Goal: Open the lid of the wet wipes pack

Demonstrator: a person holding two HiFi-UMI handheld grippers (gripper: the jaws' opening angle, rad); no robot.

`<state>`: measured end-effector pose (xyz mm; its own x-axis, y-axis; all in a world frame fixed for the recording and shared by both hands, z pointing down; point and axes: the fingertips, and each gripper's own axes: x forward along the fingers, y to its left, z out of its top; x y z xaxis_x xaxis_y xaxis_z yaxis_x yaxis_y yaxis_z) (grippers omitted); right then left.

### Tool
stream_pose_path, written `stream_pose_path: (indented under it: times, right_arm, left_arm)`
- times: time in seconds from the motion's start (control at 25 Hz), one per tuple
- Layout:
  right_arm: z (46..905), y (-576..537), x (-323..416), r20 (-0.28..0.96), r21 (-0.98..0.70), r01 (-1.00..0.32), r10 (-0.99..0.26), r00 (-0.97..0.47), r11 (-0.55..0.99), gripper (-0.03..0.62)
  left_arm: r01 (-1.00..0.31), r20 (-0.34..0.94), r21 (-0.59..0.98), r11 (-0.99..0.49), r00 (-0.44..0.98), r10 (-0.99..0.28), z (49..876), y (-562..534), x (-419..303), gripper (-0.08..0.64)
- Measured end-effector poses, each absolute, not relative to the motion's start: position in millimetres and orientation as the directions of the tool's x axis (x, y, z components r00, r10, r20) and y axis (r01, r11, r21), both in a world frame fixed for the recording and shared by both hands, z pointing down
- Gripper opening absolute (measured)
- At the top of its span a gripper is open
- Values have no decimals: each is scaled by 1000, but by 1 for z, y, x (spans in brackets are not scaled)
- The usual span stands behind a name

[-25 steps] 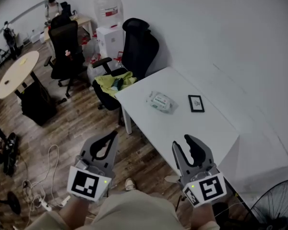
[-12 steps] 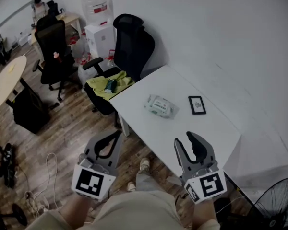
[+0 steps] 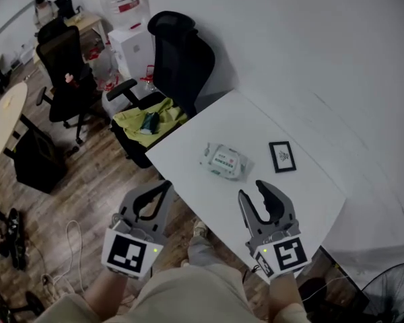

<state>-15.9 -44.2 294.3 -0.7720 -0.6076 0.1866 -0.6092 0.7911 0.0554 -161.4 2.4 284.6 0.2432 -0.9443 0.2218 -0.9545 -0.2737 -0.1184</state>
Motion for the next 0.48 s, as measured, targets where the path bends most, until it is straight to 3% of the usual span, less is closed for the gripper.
stream_pose_path:
  times: [0.48]
  right_arm:
    - [345,-183,-19,301,57,-636,-621,-724,769,163]
  left_arm:
    - [-941,317,-114,-320,270,-909,322,-145,-167,23]
